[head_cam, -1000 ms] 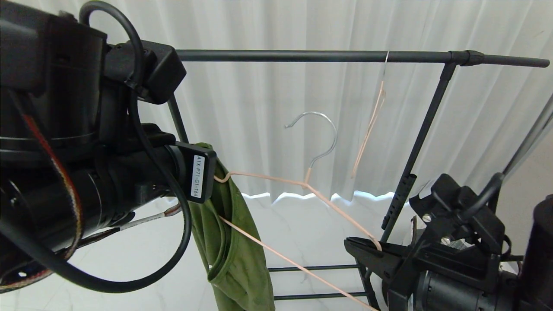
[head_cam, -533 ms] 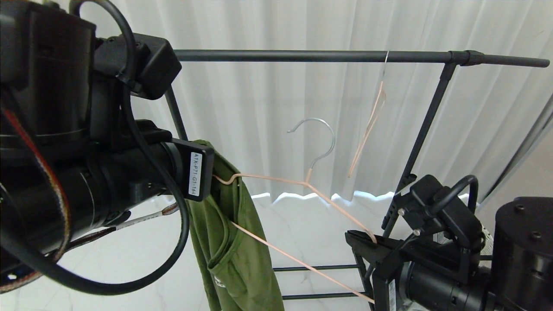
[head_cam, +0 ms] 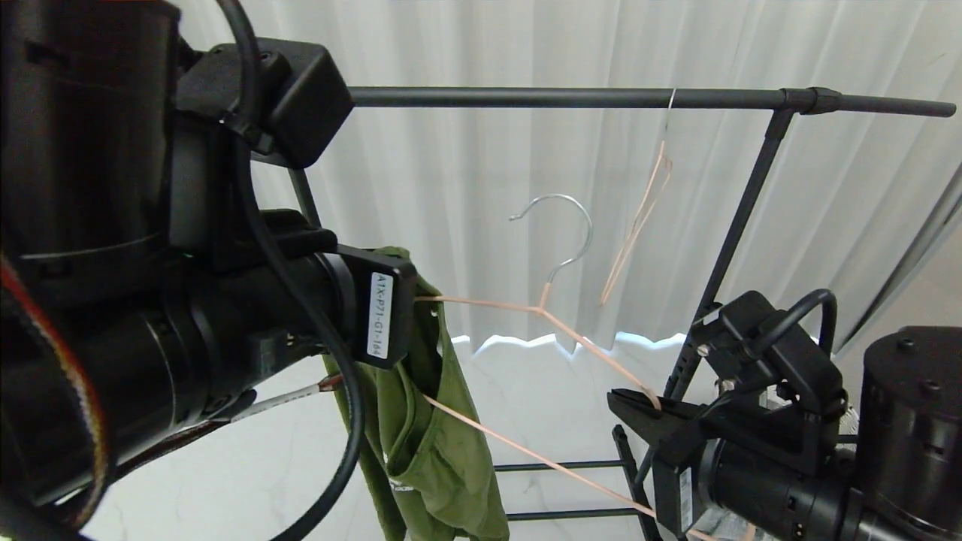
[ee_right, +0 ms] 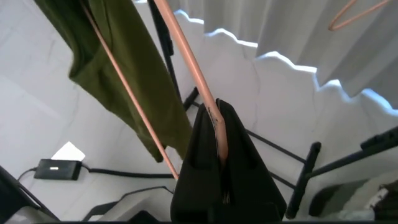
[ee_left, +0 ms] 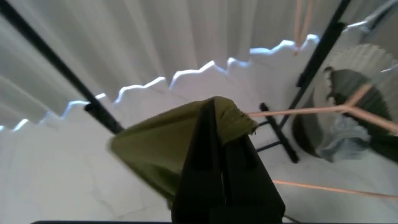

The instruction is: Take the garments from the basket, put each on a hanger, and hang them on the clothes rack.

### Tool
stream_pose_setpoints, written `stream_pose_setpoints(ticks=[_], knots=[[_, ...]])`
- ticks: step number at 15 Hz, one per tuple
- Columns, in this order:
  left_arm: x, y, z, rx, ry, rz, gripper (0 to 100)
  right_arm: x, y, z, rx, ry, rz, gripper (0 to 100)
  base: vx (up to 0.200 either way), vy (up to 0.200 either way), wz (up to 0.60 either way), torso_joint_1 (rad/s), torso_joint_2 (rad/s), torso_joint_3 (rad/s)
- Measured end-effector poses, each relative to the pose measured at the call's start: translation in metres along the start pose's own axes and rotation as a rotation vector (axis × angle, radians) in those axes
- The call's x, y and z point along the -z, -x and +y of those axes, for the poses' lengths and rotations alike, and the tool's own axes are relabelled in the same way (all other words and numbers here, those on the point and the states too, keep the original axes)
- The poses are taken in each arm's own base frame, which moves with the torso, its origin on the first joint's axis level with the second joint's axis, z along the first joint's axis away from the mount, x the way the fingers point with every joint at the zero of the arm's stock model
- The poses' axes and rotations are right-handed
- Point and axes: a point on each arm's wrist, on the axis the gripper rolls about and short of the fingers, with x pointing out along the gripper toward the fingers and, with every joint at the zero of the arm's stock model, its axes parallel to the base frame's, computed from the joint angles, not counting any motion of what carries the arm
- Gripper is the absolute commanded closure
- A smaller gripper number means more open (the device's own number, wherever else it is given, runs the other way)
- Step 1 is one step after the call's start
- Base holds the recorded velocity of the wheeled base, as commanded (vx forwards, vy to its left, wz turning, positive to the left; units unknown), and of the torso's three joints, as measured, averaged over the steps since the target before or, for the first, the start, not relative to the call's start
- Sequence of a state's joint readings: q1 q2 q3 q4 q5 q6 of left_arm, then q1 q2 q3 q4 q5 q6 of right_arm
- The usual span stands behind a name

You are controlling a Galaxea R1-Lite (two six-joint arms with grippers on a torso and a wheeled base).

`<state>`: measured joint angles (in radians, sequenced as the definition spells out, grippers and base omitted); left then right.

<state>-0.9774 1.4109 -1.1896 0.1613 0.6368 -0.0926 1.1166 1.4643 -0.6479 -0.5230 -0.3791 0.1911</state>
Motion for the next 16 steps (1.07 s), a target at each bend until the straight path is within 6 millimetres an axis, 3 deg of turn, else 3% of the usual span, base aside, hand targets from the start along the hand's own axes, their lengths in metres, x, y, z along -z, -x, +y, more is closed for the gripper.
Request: stream_pose_setpoints(ticks=[6,11,13,16], knots=[[-0.013,-0.007,-0.018,0.039,0.020,-0.020,100,-0.007,-0.025,0.022,-0.043,-0.016,-0.054,100,0.000,0.000,0.00,0.000,0.00,0.000],[-0.015,-0.002,-0.027,0.080,0.049,-0.029,100,-0.003,-0.039,0.032,-0.054,-0.018,-0.060,100,0.000,0.000,0.00,0.000,0.00,0.000],[-0.013,-0.005,-0.022,0.057,0.046,-0.019,100,-0.002,-0.039,0.031,-0.051,-0.016,-0.055,100,0.000,0.000,0.00,0.000,0.00,0.000],[-0.012,-0.020,0.004,-0.058,0.032,-0.002,100,0.000,-0.030,0.025,-0.039,-0.011,-0.048,100,0.000,0.000,0.00,0.000,0.00,0.000]])
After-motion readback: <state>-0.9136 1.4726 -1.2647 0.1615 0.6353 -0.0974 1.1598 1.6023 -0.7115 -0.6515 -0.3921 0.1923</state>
